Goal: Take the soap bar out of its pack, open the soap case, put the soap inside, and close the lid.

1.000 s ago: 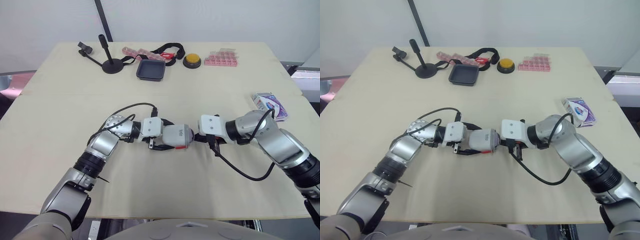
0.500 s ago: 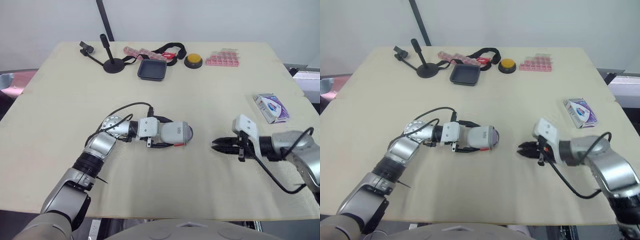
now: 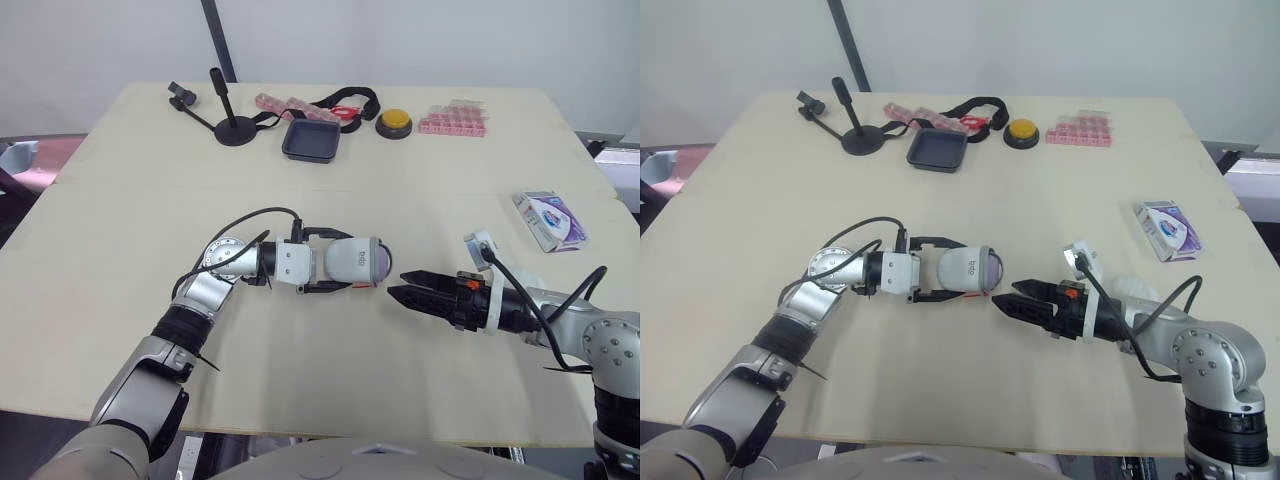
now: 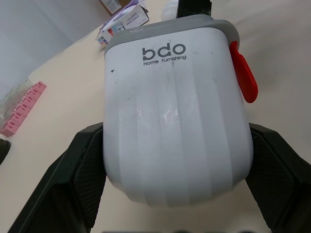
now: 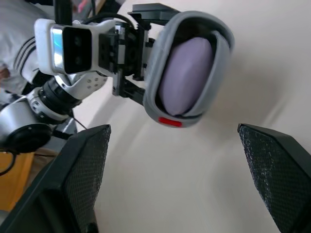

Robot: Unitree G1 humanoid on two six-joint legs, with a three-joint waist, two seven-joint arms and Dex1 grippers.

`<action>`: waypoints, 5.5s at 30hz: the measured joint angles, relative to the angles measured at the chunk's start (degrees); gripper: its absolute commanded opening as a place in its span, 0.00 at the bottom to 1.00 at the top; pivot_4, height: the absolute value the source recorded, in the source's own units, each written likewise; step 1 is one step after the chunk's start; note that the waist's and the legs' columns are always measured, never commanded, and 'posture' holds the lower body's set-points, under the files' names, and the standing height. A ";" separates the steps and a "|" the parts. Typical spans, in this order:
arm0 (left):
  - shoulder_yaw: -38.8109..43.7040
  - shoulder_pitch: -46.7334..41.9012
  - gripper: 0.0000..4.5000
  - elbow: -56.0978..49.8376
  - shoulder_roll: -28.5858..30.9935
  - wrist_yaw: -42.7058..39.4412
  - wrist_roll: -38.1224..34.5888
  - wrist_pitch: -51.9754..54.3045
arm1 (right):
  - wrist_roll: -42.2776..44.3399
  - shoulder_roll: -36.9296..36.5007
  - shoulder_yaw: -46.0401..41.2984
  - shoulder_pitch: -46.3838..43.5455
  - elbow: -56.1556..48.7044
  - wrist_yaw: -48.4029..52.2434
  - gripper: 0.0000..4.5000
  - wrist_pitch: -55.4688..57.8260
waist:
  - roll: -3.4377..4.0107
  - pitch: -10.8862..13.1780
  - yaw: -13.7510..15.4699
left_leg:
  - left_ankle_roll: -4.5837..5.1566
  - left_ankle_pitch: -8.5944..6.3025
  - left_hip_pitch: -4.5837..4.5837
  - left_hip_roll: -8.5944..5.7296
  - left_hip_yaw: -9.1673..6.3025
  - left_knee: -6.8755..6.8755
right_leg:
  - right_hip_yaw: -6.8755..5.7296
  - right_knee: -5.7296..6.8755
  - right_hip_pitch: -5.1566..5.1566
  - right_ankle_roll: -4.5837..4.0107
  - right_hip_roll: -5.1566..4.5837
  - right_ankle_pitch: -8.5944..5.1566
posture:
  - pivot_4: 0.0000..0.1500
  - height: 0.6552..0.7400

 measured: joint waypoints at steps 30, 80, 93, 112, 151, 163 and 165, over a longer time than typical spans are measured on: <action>-2.39 -0.88 0.77 0.53 0.24 -1.10 0.23 -5.65 | 7.82 3.89 6.66 -8.02 9.01 -13.00 1.00 2.48 | 0.00 0.00 1.16 | -0.11 -0.06 0.08 -0.01 -0.01 -0.16 | -0.19 -0.15 0.11 0.05 0.19 -0.01 | 1.00 1.00; -3.06 -1.97 1.00 -0.85 0.62 -2.05 -0.39 0.65 | 7.15 1.98 10.86 -10.63 12.35 -14.43 0.47 0.21 | 0.00 0.00 1.69 | -0.13 -0.07 0.17 -0.01 -0.01 -0.25 | -0.23 -0.21 0.17 0.07 0.19 -0.02 | 1.00 1.00; 0.11 -10.45 1.00 -14.40 1.96 -8.80 -17.64 50.16 | -19.10 -34.99 37.07 -35.69 0.46 12.10 0.47 -5.38 | 0.07 0.12 0.52 | -0.15 -0.32 -0.17 0.34 0.01 0.06 | 0.24 -0.09 0.27 0.17 0.61 -0.10 | 1.00 1.00; -6.37 -6.09 1.00 -19.17 -4.21 0.96 -8.28 49.38 | -47.26 -28.85 66.27 -55.88 0.35 27.10 0.47 -7.43 | 0.10 0.12 -0.95 | -0.09 -0.53 -0.75 0.96 0.27 1.48 | 0.74 1.93 -1.23 0.12 0.65 -0.11 | 1.00 1.00; -4.30 -5.07 1.00 -14.70 -7.63 2.00 -6.33 44.53 | -54.24 -25.50 67.32 -56.22 0.44 32.96 0.47 -10.75 | 0.10 0.13 -1.26 | -0.08 -0.53 -0.67 0.94 0.34 1.59 | 0.98 2.54 -1.43 0.11 0.66 -0.11 | 1.00 1.00; -4.55 -5.11 1.00 -14.45 -8.17 1.97 -5.82 43.62 | -54.41 -24.74 66.70 -55.88 1.18 32.74 0.47 -10.92 | 0.10 0.12 -1.32 | -0.08 -0.53 -0.66 0.94 0.33 1.59 | 0.98 2.54 -1.44 0.11 0.66 -0.11 | 1.00 1.00; -4.60 -5.11 1.00 -14.29 -8.22 1.89 -5.73 43.60 | -54.51 -24.74 66.71 -55.88 1.21 32.75 0.47 -10.97 | 0.10 0.13 -1.33 | -0.08 -0.53 -0.67 0.94 0.34 1.59 | 0.99 2.54 -1.44 0.11 0.66 -0.11 | 1.00 1.00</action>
